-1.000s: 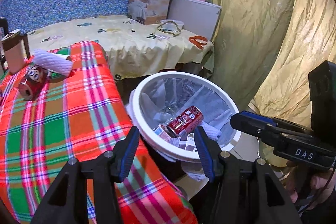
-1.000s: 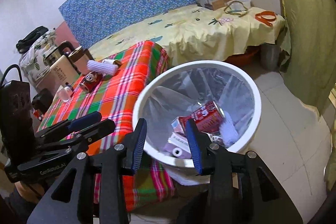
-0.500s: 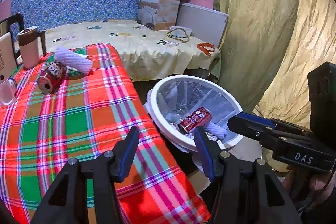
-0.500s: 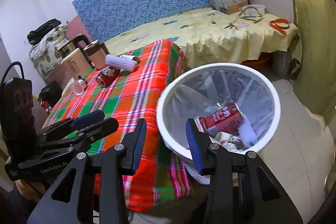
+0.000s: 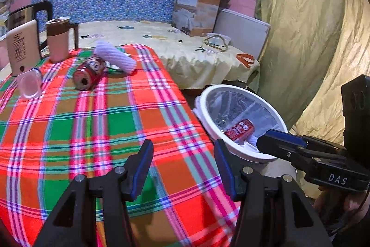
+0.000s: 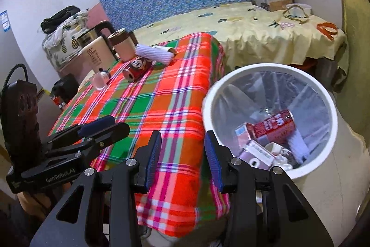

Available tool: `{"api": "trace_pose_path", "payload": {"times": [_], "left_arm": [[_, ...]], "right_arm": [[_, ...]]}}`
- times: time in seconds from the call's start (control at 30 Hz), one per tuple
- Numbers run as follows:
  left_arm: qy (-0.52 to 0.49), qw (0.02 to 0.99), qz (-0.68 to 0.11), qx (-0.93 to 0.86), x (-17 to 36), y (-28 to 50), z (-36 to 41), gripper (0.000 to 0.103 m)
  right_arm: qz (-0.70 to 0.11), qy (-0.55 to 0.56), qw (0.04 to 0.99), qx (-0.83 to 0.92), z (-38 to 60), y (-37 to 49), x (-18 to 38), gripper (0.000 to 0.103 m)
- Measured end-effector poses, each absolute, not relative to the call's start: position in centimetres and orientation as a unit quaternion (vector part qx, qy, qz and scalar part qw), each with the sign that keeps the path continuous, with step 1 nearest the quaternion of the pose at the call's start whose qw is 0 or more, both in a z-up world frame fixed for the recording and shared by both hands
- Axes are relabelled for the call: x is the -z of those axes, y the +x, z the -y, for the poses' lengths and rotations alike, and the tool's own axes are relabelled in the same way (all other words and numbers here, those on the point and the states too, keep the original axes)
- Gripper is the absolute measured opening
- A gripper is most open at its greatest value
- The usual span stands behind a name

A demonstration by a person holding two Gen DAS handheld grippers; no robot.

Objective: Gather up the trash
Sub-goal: 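Move both tools back over the table toward the remaining items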

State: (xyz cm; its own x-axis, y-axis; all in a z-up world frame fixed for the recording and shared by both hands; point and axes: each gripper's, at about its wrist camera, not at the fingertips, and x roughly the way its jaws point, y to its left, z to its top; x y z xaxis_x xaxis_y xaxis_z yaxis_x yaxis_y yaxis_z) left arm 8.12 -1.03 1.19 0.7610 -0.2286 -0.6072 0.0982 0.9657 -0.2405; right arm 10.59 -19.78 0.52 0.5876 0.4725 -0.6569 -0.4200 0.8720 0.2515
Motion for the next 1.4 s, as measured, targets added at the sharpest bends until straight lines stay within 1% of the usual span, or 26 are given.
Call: {"api": "trace_pose_path", "payload": {"times": [0.53,0.8,1.4], "left_arm": [[-0.105,0.937,-0.33,0.036,-0.7,7.9,-3.9,0.056],[-0.111,0.937,-0.331,0.015,-0.4,8.5,-6.6,0.056],[-0.122,0.936,-0.327,-0.046,-0.4,11.3,-13.9,0.056]], "right_arm": [[-0.401,0.005,0.871,-0.285,15.7,11.7,-0.3,0.043],[-0.4,-0.018,0.866,-0.3,13.2,12.8,-0.5,0.043],[-0.388,-0.056,0.867,-0.307,9.1,18.0,-1.0,0.043]]}}
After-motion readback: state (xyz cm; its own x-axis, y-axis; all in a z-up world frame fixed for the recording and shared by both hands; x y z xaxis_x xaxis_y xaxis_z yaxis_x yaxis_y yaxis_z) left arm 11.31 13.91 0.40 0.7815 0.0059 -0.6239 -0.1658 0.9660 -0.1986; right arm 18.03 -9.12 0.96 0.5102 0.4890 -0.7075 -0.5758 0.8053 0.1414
